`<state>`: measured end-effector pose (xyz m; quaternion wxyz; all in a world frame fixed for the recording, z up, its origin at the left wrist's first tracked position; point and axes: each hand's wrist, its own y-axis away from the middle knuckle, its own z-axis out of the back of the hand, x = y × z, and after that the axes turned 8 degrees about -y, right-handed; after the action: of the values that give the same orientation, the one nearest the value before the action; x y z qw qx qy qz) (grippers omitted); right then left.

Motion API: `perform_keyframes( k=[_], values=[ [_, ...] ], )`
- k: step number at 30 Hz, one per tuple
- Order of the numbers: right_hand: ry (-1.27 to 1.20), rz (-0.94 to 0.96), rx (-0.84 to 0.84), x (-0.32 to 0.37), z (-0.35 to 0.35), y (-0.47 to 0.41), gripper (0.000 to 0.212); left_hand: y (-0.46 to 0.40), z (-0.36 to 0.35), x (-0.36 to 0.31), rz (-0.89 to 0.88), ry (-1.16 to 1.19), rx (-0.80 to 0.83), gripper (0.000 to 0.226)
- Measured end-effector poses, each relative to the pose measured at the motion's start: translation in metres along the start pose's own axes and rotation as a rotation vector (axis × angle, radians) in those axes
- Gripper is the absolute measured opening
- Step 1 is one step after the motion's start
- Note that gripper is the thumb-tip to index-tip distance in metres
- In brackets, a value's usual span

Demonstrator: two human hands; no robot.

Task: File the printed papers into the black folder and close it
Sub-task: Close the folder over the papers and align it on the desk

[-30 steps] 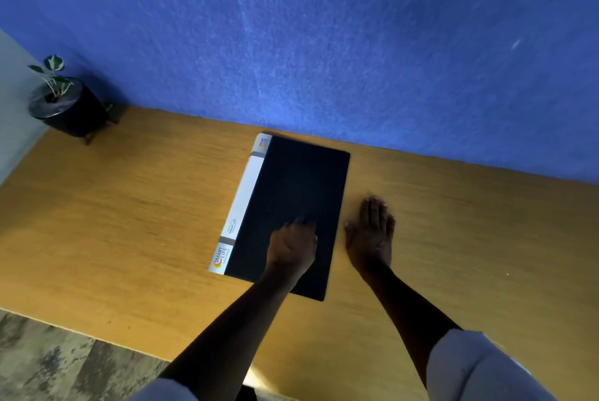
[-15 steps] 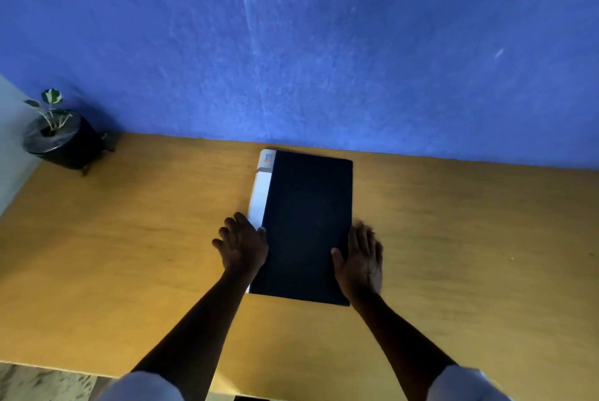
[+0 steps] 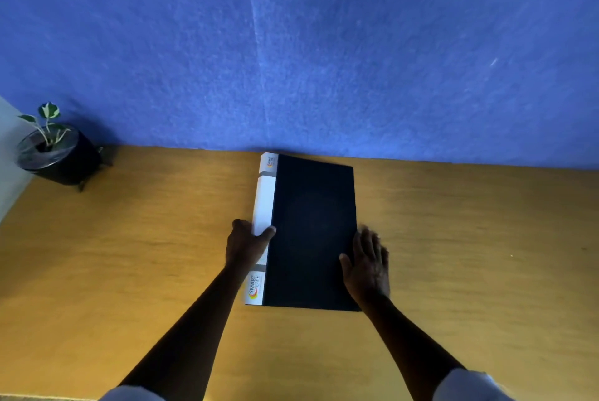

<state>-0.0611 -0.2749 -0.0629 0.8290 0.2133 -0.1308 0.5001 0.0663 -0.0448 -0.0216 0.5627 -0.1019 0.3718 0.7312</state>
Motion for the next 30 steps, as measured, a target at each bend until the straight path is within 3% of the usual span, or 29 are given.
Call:
perform_keyframes(
  k=[5,14,20,30],
  values=[
    [-0.074,-0.021,0.012,0.005,0.007,0.001,0.070,0.001,0.006,0.003,-0.041,0.288,0.071,0.063],
    [-0.363,-0.115,-0.055,0.048,0.013,-0.008,0.070,-0.002,0.034,0.032,-0.038,0.466,0.121,0.058],
    [-0.501,-0.054,0.038,0.089,0.000,-0.017,0.066,-0.022,0.069,0.055,-0.076,0.428,0.156,0.052],
    [-0.446,-0.080,0.057,0.152,-0.035,-0.037,0.070,-0.074,0.108,0.094,-0.094,0.144,0.159,0.061]
  ],
)
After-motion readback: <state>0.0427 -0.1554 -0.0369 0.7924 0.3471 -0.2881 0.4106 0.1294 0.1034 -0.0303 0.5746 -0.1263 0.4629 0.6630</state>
